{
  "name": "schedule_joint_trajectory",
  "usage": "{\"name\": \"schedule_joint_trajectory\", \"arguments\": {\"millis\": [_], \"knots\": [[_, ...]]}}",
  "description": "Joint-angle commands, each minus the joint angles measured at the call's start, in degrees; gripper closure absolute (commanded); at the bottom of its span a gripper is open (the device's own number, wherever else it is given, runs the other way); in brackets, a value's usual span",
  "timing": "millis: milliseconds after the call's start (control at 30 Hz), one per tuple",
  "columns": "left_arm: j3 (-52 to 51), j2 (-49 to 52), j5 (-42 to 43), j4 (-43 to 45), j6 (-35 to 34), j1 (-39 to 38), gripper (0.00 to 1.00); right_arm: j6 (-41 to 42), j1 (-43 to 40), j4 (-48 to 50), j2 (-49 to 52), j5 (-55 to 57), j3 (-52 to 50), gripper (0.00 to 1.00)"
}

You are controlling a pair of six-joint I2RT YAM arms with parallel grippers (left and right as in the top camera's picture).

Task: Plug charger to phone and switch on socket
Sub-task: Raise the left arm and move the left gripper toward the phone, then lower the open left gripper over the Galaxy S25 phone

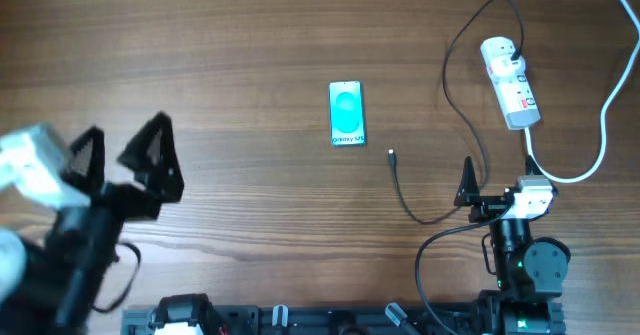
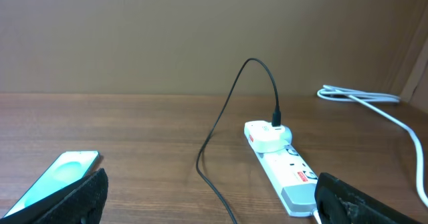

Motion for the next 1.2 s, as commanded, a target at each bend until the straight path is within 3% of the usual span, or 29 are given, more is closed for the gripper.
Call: {"name": "schedule_joint_trajectory", "arguments": {"millis": [0,67,133,200,300,367,433,533,733,1167], "knots": [[7.52,9.60,10.40,-1.36,2.80,-0.17,0.00,-0.63,0.28,0.15,-0.13,0.35,-0.09,0.00],[8.07,13.73,11.04,-2.38,-2.03,-0.20,0.01,-0.66,0.28,0.15,-0.13,0.35,-0.09,0.01],[11.82,19.78,10.97,-6.99,-1.95,-0.85,0.01,-0.66,0.28,0.15,-0.13,0.35,-0.09,0.00],[21.42,29.55,8.37,-16.87,-1.33,-3.34,0.01,-0.66,0.28,0.15,-0.13,0.35,-0.09,0.00],[37.94,44.74,-8.83,-32.37,-1.60,-12.39,0.01,-0.63,0.28,0.15,-0.13,0.35,-0.09,0.00],[42.91,50.80,-17.86,-36.35,-5.16,-17.94,0.01,-0.63,0.28,0.15,-0.13,0.37,-0.09,0.00],[43.04,54.25,-20.59,-35.10,-6.73,-22.12,0.00,-0.63,0.28,0.15,-0.13,0.37,-0.09,0.00],[43.01,58.95,-15.80,-32.59,-6.80,-26.77,0.00,-0.61,0.28,0.15,-0.13,0.35,-0.09,0.00],[43.01,69.18,-14.36,-31.15,-16.35,-30.49,0.00,-0.63,0.28,0.15,-0.13,0.35,-0.09,0.00],[43.01,81.66,-14.56,-22.99,-17.00,-34.91,0.00,-0.63,0.28,0.15,-0.13,0.35,-0.09,0.00]]}}
